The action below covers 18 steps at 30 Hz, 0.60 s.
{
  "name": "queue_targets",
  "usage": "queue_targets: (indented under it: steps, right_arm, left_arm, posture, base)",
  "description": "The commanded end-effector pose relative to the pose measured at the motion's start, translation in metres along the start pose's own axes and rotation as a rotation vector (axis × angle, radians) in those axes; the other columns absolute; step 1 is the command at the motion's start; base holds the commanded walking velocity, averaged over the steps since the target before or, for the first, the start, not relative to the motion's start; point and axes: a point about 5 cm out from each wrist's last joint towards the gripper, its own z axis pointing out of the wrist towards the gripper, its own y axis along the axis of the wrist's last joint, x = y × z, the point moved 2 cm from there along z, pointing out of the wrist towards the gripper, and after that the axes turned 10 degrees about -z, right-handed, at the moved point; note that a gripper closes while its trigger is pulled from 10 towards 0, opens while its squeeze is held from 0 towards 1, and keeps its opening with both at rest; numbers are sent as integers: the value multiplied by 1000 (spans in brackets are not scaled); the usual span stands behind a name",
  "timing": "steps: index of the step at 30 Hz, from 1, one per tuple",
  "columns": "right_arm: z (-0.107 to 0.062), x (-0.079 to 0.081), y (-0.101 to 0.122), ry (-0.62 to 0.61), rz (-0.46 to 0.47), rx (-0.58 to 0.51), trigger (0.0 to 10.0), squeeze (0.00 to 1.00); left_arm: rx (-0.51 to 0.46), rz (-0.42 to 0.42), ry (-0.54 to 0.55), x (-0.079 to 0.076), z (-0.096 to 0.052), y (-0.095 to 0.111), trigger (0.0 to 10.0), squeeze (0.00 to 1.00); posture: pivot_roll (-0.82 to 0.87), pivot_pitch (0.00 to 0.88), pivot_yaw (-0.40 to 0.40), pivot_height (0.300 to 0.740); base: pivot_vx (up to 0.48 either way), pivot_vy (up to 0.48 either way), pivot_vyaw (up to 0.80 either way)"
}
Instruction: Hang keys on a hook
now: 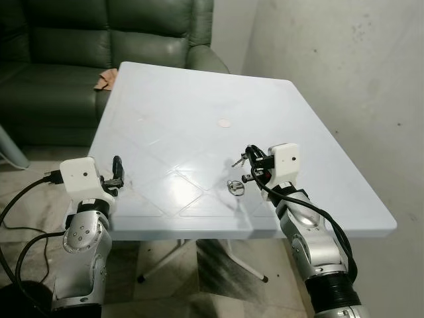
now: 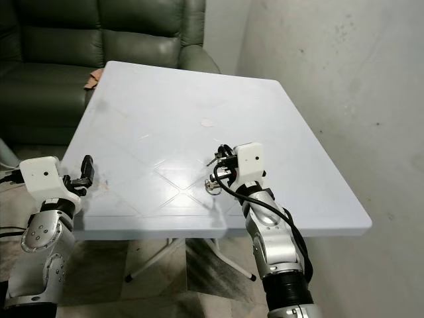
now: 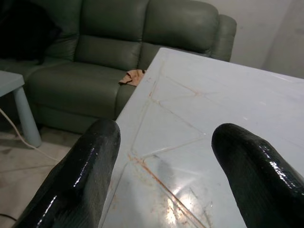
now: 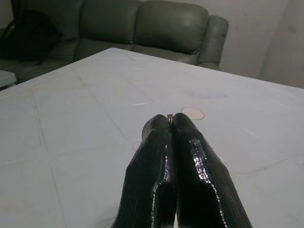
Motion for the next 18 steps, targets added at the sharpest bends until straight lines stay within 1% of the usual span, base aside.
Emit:
queue_targets:
  steps: [1, 5, 17, 18]
  right_arm:
    - [-1, -7, 3, -21, -14, -12, 10000, 0]
    - [-1, -7, 3, -19, -16, -14, 10000, 0]
    - [-1, -7, 3, -17, -17, -16, 10000, 0]
    - [-2, -7, 2, -16, -15, -14, 10000, 0]
  left_arm:
    - [-6, 0, -9, -4, 0, 2, 10000, 0]
    - [-8, -4, -7, -3, 0, 2, 10000, 0]
    - [-10, -12, -5, -3, 0, 3, 10000, 0]
    - [-14, -4, -9, -4, -1, 3, 10000, 0]
  posture:
    - [-27, 0, -85, 740]
    - [-27, 0, -85, 740]
    - [-26, 0, -88, 740]
    - [-27, 0, -89, 740]
  base:
    - [0, -244, 0]
    - [0, -313, 0]
    - [0, -388, 0]
    - [0, 0, 0]
